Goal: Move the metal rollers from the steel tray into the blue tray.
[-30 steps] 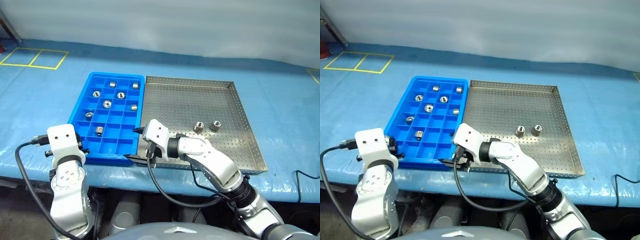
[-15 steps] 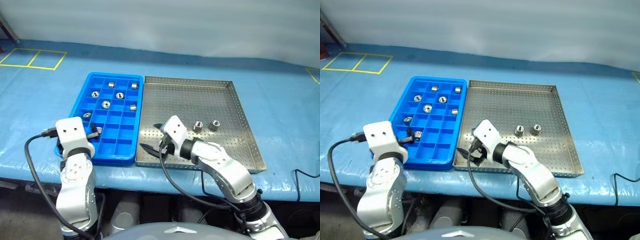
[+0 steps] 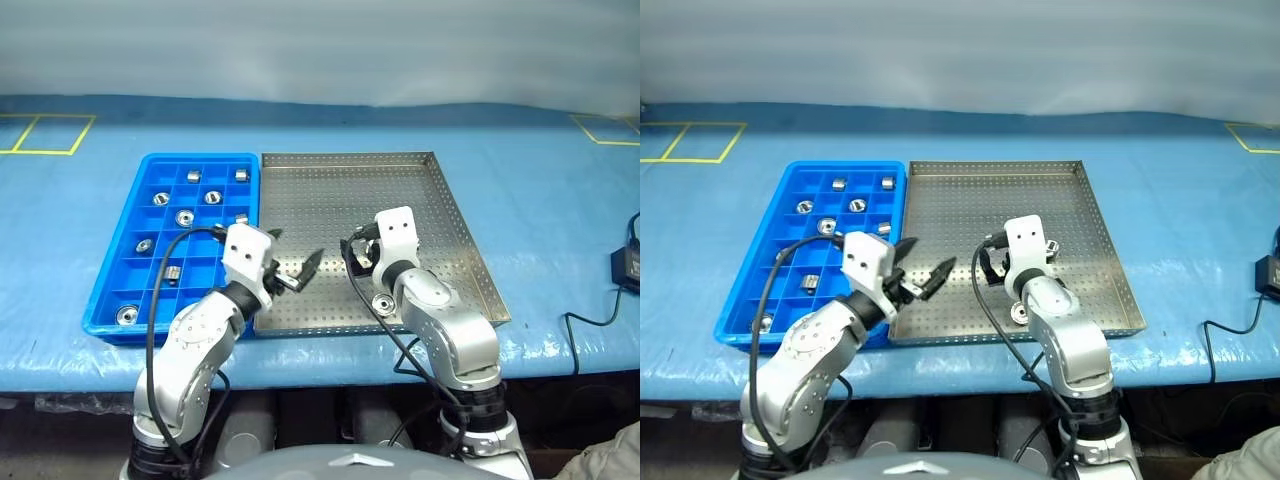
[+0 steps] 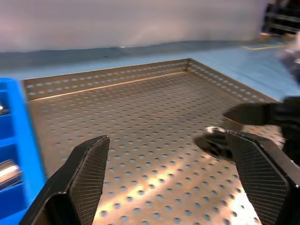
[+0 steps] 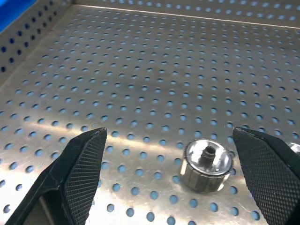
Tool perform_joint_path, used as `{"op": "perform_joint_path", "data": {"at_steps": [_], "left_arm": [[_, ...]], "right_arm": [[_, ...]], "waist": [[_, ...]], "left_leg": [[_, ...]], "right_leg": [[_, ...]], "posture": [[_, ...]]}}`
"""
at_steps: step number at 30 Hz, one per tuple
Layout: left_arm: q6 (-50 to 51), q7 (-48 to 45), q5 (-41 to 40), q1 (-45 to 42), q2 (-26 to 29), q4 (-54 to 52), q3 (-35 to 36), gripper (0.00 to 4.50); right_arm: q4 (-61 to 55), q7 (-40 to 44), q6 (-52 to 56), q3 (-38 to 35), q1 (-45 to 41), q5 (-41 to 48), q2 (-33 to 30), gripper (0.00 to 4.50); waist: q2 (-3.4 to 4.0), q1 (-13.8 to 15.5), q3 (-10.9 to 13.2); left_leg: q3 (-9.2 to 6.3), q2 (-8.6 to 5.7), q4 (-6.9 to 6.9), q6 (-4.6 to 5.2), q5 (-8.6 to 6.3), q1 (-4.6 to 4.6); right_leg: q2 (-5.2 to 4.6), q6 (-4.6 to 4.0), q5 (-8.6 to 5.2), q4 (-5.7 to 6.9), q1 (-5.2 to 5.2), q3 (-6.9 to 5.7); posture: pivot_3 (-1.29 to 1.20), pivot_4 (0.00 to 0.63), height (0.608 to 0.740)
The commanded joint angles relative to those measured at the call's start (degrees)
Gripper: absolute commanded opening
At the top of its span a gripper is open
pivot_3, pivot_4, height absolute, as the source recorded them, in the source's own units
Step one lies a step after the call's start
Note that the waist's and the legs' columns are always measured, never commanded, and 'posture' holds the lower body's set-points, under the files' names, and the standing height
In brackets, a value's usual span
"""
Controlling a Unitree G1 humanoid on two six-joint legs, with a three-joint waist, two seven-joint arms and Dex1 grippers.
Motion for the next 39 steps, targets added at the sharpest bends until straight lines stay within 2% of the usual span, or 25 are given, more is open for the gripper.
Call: {"op": "perform_joint_path", "data": {"at_steps": [1,7,12,15,21,22,28,33,39], "left_arm": [[0.75,-3.31,-2.72,-0.23,2.5,-1.58,-3.13,4.33],[2.78,-4.87,-5.32,0.41,6.17,-2.27,-5.58,4.33],[2.96,-4.16,-6.62,1.03,7.05,-2.78,-5.74,4.33],[2.87,-3.67,-6.77,1.18,7.05,-2.9,-5.58,4.37],[1.98,-0.57,-7.06,2.06,5.88,-3.18,-3.58,4.37],[2.13,0.28,-7.18,2.12,5.49,-3.26,-2.74,4.37],[2.36,6.39,-6.96,1.92,1.91,-3.54,2.07,4.37],[0.79,11.99,-5.29,3.49,-0.44,-5.74,6.16,4.37],[-0.76,17.65,-2.75,8.18,-2.13,-10.08,10.01,4.37]], "right_arm": [[3.74,-2.53,-2.99,-1.28,-2.23,-1.7,1.6,4.5],[11.64,-3.59,-7.18,-2.11,-3.86,-2.76,2.92,4.5],[15.97,-3.89,-9.92,-4.11,-4.05,-2.12,4.18,4.5],[16.58,-4.0,-10.25,-4.65,-4.2,-2.06,4.78,3.89],[13.6,-2.42,-9.03,-3.42,-4.88,-1.95,4.99,1.91],[12.65,-2.2,-8.51,-2.91,-5.15,-2.08,4.91,1.7],[7.08,1.16,-4.89,-1.09,-9.78,0.32,5.7,1.71],[11.44,4.62,-6.39,3.23,-16.85,0.63,7.06,1.71],[18.97,8.41,-10.89,6.91,-22.17,0.96,9.98,1.71]], "waist": [[0.01,-0.3,0.0],[0.06,-0.56,0.02],[0.09,-0.48,0.05],[0.1,-0.49,0.05],[0.14,-0.45,0.08],[0.17,-0.43,0.09],[0.24,-0.07,0.14],[0.23,0.79,0.14],[0.23,3.72,0.14]], "left_leg": [[0.01,0.01,0.0,0.0,0.0,0.01],[0.03,0.03,-0.02,-0.01,0.01,0.03],[0.04,0.03,-0.04,-0.01,0.01,0.03],[0.06,0.02,-0.03,-0.01,0.01,0.05],[0.06,0.04,-0.05,-0.01,0.01,0.06],[0.06,0.04,-0.05,-0.01,0.0,0.05],[0.05,0.04,-0.05,-0.01,0.01,0.04],[0.02,0.05,-0.08,-0.02,0.01,0.07],[-0.08,0.02,-0.26,-0.07,0.04,0.04]], "right_leg": [[0.02,0.0,0.0,0.0,0.0,0.03],[0.11,0.02,0.01,0.01,-0.01,0.2],[0.13,0.04,0.01,0.0,-0.02,0.27],[0.13,0.05,0.02,0.0,-0.02,0.31],[0.14,0.06,0.01,0.0,-0.02,0.32],[0.14,0.06,0.01,0.0,-0.03,0.32],[0.16,0.08,0.01,0.01,-0.04,0.31],[0.2,0.07,0.03,0.02,-0.03,0.29],[0.19,-0.05,0.1,-0.03,-0.05,0.18]], "posture": [[0.07,0.15,0.74],[0.08,0.15,0.74],[0.1,0.15,0.74],[0.11,0.15,0.74],[0.12,0.15,0.74],[0.12,0.15,0.74],[0.19,0.15,0.74],[0.29,0.15,0.74],[0.42,0.15,0.74]]}}
